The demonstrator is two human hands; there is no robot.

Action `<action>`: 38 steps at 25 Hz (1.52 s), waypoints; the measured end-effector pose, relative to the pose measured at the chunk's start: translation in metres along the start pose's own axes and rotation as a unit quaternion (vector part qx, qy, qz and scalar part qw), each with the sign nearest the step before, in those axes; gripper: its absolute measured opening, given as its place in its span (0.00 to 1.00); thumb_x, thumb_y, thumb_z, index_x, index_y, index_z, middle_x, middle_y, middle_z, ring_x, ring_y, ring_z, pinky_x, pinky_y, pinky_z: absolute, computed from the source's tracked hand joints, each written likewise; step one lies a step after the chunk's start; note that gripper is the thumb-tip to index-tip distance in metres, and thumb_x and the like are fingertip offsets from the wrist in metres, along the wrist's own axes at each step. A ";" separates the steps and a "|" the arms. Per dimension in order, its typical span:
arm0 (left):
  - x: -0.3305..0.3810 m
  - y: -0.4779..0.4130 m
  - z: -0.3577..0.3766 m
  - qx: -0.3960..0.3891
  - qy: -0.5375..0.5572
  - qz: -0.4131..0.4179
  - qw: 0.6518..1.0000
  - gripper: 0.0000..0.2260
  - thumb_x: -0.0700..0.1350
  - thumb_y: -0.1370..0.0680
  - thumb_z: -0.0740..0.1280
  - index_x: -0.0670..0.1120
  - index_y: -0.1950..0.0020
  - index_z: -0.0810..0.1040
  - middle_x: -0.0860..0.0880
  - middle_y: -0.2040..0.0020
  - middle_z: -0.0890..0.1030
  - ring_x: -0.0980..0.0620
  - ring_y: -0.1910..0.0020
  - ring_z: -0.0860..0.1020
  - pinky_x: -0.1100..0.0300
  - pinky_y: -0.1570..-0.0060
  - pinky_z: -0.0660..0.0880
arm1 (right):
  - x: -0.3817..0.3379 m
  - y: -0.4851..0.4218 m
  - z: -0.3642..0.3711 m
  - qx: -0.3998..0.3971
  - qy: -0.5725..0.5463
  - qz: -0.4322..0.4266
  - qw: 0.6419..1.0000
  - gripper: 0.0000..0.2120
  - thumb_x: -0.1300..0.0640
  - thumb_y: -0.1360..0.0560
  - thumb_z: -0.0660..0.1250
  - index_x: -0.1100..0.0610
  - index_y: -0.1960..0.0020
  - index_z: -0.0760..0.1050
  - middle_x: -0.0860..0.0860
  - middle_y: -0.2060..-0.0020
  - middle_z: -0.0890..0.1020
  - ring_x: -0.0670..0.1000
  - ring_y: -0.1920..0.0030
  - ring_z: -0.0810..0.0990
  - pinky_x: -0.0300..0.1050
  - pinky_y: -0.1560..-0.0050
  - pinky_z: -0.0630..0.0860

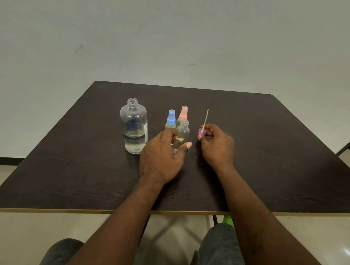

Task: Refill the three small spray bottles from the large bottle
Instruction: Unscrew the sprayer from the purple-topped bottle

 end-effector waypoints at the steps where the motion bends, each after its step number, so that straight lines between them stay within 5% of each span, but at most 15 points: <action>1: 0.000 0.000 0.000 0.000 0.000 0.000 1.000 0.23 0.67 0.23 0.65 0.51 0.37 0.77 0.55 0.50 0.82 0.56 0.57 0.79 0.59 0.58 0.74 | -0.001 0.001 0.000 -0.001 0.002 -0.003 1.000 0.16 0.57 0.20 0.72 0.47 0.34 0.80 0.42 0.46 0.85 0.41 0.51 0.83 0.34 0.52 0.74; 11: -0.001 0.000 0.001 0.003 -0.007 0.003 1.000 0.23 0.66 0.22 0.67 0.51 0.37 0.77 0.55 0.50 0.82 0.57 0.56 0.78 0.61 0.58 0.73 | -0.004 0.001 -0.002 0.000 0.016 -0.011 1.000 0.15 0.59 0.23 0.74 0.47 0.39 0.79 0.41 0.49 0.83 0.41 0.58 0.82 0.41 0.52 0.80; 17: 0.000 0.001 0.001 0.007 -0.007 0.004 1.000 0.21 0.65 0.22 0.68 0.51 0.38 0.77 0.55 0.49 0.82 0.57 0.56 0.78 0.59 0.58 0.75 | -0.005 0.004 -0.005 0.001 0.020 -0.014 1.000 0.14 0.55 0.24 0.77 0.47 0.41 0.78 0.40 0.51 0.83 0.35 0.60 0.78 0.28 0.62 0.66; 33: 0.001 0.001 0.001 0.001 -0.008 0.003 1.000 0.22 0.66 0.22 0.67 0.51 0.37 0.77 0.55 0.50 0.81 0.58 0.56 0.77 0.60 0.58 0.72 | -0.003 0.003 -0.006 0.015 0.007 -0.005 1.000 0.09 0.49 0.22 0.75 0.49 0.48 0.77 0.41 0.53 0.83 0.37 0.60 0.78 0.34 0.63 0.68; 38: 0.000 0.000 0.000 0.003 -0.011 0.001 1.000 0.22 0.66 0.22 0.67 0.51 0.38 0.77 0.55 0.50 0.82 0.56 0.57 0.78 0.59 0.58 0.74 | 0.000 0.003 -0.004 0.024 -0.014 0.000 1.000 0.10 0.52 0.23 0.76 0.48 0.48 0.76 0.43 0.56 0.84 0.41 0.61 0.83 0.44 0.56 0.82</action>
Point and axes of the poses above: each hand's wrist, its own y-axis away from the middle knuckle, its own z-axis out of the palm, x = y × z, the point moved 3 cm from there along -y, towards the middle knuckle
